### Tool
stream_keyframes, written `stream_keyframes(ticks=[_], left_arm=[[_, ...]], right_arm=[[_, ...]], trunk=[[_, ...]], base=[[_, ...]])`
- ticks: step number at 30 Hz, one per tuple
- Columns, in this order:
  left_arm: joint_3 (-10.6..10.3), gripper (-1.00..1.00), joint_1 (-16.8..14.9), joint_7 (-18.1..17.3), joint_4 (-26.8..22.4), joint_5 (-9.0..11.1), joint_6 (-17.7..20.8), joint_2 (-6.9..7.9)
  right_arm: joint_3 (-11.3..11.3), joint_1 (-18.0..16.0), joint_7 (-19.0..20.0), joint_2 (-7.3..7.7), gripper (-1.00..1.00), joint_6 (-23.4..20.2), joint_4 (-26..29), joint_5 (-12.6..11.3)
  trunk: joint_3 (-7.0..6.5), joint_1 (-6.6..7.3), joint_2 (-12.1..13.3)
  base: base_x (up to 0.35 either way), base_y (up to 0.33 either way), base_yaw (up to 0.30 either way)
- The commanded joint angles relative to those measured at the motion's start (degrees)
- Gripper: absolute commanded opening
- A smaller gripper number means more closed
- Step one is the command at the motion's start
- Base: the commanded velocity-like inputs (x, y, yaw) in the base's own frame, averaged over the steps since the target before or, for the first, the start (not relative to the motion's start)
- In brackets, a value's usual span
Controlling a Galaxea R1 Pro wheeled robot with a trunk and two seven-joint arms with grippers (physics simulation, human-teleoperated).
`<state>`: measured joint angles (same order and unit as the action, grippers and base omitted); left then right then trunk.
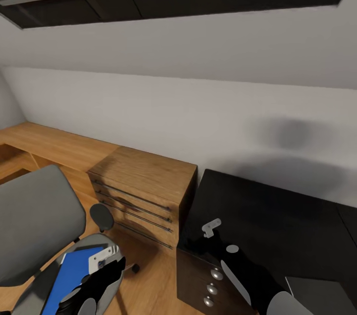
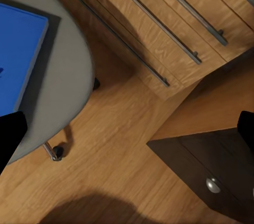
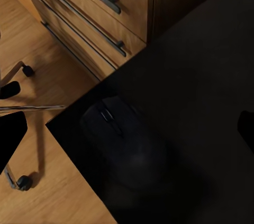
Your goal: In the bedroom, organize the workspace by keeping the computer under the desk, ensuring the monitor is on the desk, placing the keyboard on the desk next to the monitor, placing the mouse on the desk next to the keyboard, moving the folder from the swivel chair onto the desk next to the mouse, stacking the notebook on top of the folder with the pen on top of the notebook, and positioning the swivel chair next to the desk.
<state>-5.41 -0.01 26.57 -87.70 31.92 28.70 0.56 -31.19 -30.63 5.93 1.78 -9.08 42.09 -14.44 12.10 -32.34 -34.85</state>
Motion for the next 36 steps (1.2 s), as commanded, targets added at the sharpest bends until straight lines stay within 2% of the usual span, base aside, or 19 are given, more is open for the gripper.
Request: stream_keyframes(ticks=[1, 32, 36], left_arm=[[-0.12, 1.0, -0.01, 0.58, -0.1, 0.6, 0.04, 0.05], [-0.2, 1.0, -0.03, 0.58, -0.19, 0.69, -0.38, 0.04], [-0.21, 1.0, -0.04, 0.62, -0.19, 0.69, -0.4, 0.01]], right_arm=[[-0.19, -0.04, -0.04, 0.1, 1.0, -0.27, 0.11, -0.41], [-0.1, -0.09, -0.13, 0.14, 1.0, -0.24, -0.01, -0.35], [-0.1, -0.26, -0.13, 0.07, 1.0, -0.24, -3.08, -0.4]], trunk=[[0.27, -0.25, -0.5], [5.83, -7.06, -12.93], [6.55, -7.93, -14.54]], base=[[0.0, 0.0, 0.0], [0.0, 0.0, 0.0], [0.0, 0.0, 0.0]])
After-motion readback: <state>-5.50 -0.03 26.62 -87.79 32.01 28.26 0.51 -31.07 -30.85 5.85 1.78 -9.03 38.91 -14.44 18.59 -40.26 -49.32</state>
